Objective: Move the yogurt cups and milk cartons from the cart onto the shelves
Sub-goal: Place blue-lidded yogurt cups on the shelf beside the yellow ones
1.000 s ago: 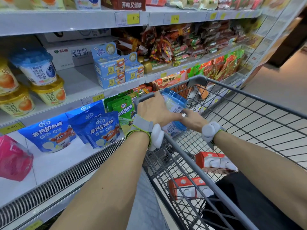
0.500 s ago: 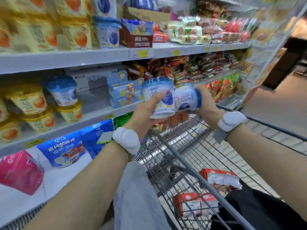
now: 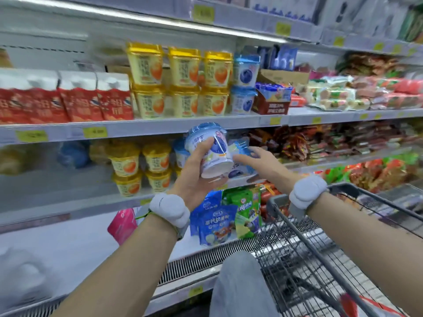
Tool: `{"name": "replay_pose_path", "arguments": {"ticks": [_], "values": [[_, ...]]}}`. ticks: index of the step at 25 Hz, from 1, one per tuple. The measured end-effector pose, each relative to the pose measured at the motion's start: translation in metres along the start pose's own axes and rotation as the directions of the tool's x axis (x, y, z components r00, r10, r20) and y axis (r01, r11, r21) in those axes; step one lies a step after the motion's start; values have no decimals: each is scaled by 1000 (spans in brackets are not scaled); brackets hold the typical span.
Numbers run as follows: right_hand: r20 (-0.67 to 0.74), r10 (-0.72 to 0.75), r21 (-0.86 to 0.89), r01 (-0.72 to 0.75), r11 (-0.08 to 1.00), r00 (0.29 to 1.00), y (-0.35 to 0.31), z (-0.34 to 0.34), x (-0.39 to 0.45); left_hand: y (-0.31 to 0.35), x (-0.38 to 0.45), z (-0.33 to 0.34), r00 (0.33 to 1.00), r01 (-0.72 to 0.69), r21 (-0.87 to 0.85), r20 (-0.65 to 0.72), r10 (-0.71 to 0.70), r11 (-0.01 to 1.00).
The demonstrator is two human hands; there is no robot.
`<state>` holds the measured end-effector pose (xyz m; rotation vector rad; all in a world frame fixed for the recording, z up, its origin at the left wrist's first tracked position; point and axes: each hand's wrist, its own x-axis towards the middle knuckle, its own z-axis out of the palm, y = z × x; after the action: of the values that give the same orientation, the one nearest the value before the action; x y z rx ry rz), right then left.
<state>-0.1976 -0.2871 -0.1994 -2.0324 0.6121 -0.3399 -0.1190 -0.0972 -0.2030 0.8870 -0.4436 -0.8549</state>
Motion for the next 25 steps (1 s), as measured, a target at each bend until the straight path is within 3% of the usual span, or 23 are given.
{"name": "replay_pose_path", "arguments": {"ticks": [7,14,19,25], "values": [[-86,-44,9,45,999,995,-11,55,4,7,-5,-41,999,41,-29,1,-41,999],[-196,130,188,-93,978,972,24,81,37,-10,14,-60,993,120,124,-26,-118,985],[-207,-17,-167,-19,986,978,54,91,71,-15,42,-72,980,137,256,-175,-94,957],[-246,-36,-262,-31,965,969,69,102,112,-11,72,-83,962,87,387,-273,24,918]]}}
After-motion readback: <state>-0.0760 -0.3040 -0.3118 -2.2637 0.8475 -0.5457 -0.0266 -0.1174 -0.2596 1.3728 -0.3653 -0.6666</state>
